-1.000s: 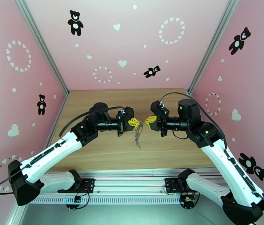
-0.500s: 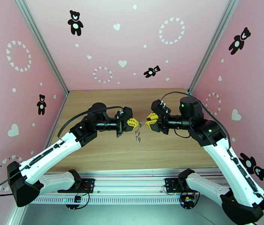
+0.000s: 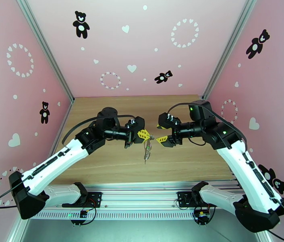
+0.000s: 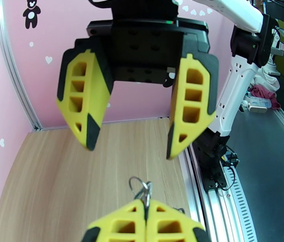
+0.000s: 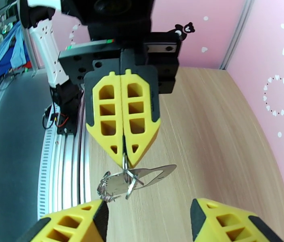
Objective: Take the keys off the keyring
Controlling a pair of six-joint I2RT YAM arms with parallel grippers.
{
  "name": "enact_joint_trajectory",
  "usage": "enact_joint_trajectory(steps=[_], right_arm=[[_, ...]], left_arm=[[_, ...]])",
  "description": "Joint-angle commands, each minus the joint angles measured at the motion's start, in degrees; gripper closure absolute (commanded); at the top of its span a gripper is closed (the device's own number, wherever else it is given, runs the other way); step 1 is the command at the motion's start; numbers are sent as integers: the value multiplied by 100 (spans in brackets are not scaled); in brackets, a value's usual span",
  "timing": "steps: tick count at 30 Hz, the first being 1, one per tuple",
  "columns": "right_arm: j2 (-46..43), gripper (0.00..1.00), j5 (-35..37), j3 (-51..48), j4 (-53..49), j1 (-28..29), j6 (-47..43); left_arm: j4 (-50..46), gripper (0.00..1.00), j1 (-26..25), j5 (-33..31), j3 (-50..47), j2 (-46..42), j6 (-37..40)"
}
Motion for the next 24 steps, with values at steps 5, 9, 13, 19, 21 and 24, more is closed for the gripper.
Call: enact_joint_trajectory(steps=[5, 9, 13, 19, 21, 24], right_arm=[[289, 47, 202, 318, -362, 268, -617], [426, 59, 302, 436, -490, 314, -757], [492, 63, 236, 458, -490, 347, -789], [569, 71, 122, 512, -536, 383, -829], [602, 75, 94, 543, -611, 394, -873], [607, 78, 133, 539, -613, 392, -876]], left_arm=[[-335, 100, 33, 183, 319, 140, 278], [-427, 100, 36, 135, 345, 164, 353], [-419, 100, 35, 173, 352, 183, 354], [-436, 100, 33, 188, 358, 182, 372], [-440, 100, 33, 184, 358, 191, 372], [-441, 100, 33, 184, 363, 196, 367]])
